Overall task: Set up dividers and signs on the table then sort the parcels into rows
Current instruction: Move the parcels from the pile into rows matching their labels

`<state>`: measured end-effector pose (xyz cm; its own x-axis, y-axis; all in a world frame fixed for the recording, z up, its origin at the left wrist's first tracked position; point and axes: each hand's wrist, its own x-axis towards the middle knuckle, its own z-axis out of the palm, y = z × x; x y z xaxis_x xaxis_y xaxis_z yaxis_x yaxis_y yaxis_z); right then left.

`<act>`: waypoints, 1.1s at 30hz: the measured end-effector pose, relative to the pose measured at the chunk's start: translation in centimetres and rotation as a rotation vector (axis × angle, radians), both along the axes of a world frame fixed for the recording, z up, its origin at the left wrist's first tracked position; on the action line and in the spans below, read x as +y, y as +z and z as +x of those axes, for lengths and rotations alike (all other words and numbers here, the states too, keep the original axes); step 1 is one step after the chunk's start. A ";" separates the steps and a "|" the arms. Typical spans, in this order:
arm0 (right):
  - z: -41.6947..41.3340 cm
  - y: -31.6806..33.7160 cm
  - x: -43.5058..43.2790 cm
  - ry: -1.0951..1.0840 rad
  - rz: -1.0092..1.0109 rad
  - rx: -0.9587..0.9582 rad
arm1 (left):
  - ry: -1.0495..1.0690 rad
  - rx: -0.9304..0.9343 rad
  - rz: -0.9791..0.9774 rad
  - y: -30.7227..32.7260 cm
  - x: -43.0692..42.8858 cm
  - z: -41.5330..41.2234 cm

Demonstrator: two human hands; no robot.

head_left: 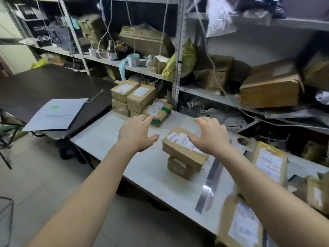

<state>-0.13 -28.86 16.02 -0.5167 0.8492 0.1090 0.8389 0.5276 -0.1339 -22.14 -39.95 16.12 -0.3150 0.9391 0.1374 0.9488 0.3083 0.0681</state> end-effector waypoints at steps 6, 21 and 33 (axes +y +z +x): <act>-12.9 -0.3 0.3 0.008 -0.032 -0.021 | 0.005 0.004 -0.014 -0.6 0.3 -12.2; -38.1 -5.2 15.3 0.011 -0.250 0.099 | 0.090 -0.030 -0.108 -4.0 13.5 -37.1; -53.1 -9.6 24.4 -0.234 -0.503 0.385 | 0.070 -0.514 -0.140 -10.2 28.1 -50.9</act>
<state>-53.24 -4.50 6.46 -0.3166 0.9294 -0.1897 0.7666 0.1330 -0.6282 -73.07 -11.81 5.90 -0.3708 0.9119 -0.1759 0.7812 0.4087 0.4719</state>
